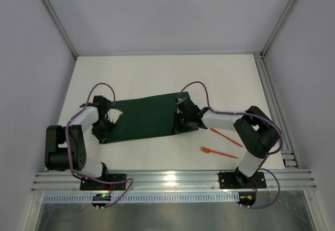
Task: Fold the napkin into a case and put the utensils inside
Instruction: Smooth out the rectangle-folded napkin at the center of the board.
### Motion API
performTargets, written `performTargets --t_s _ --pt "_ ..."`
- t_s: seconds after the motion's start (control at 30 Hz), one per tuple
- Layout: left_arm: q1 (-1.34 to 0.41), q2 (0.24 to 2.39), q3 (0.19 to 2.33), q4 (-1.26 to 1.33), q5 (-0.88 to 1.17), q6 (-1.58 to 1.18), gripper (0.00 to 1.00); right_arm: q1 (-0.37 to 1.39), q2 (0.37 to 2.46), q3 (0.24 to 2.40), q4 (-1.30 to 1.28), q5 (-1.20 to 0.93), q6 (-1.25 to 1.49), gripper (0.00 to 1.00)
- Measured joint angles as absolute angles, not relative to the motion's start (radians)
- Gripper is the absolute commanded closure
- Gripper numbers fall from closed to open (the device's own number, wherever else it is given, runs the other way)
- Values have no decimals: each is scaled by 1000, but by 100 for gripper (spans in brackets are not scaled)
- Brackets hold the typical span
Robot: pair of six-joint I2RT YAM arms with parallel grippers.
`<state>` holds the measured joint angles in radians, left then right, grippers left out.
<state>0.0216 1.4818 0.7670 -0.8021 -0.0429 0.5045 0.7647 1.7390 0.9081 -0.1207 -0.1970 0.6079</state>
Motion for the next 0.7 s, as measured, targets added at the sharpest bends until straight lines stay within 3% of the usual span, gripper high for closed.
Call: performTargets --t_s 0.47,0.63,0.7 --pt "22 1483 767 -801 -44 506 67 461 1491 689 -214 -140 582 96" --pt "22 1480 767 -802 -40 506 66 426 1433 688 -278 -136 536 96" --pt "22 1479 767 -803 -39 506 66 426 1408 698 -302 -143 521 91"
